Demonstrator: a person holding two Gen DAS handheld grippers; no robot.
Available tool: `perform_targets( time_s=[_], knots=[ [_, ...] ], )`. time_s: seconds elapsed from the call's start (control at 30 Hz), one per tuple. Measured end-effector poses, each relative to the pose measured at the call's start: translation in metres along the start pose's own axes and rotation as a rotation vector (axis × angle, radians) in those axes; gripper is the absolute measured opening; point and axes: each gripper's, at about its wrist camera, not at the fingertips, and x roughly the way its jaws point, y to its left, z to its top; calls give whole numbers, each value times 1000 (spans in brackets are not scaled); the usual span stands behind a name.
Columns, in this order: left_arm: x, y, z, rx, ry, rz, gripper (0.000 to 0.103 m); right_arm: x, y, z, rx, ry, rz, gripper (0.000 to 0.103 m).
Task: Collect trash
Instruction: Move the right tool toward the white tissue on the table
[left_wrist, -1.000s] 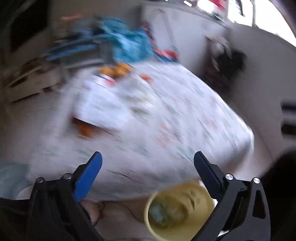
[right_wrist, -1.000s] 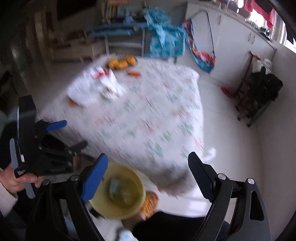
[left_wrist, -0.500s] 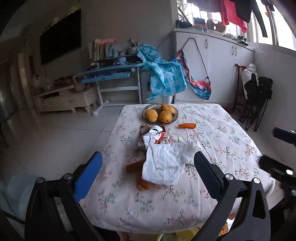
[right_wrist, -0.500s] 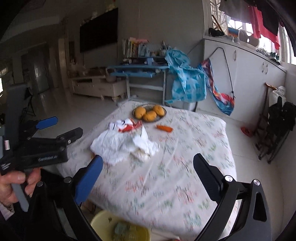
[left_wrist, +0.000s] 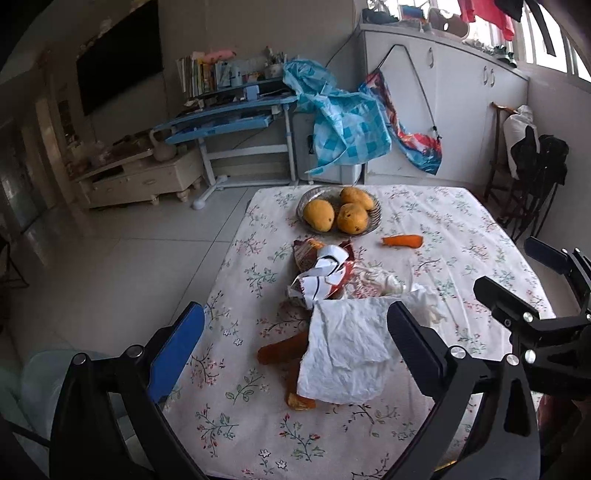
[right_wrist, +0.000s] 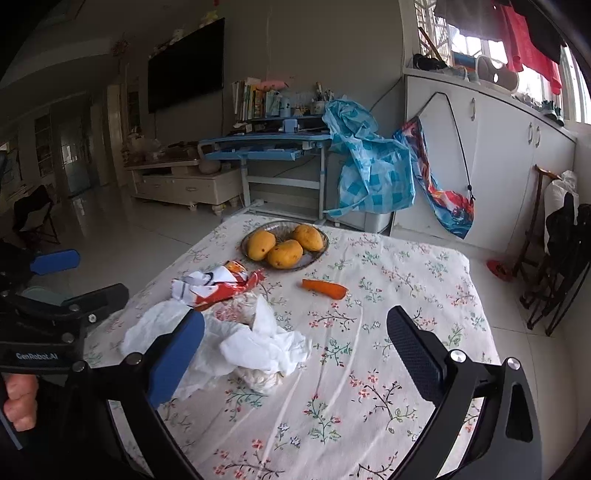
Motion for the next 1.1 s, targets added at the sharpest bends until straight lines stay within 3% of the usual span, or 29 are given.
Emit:
perform_targets(
  time_s=[0.4, 0.6, 0.83, 1.03, 1.1],
  knots=[
    [30, 6, -8, -34, 94, 26, 96, 17, 8, 1, -5, 36, 8, 95],
    [30, 8, -9, -46, 97, 18, 96, 19, 13, -1, -26, 44, 10, 95],
    [29, 13, -9, -86, 91, -74, 96, 21, 12, 0, -26, 38, 11, 95],
    [25, 10, -9, -80, 77, -95, 96, 29, 14, -1, -32, 59, 15, 95],
    [24, 13, -9, -90, 64, -71, 96, 32, 17, -2, -38, 69, 24, 95]
  ],
)
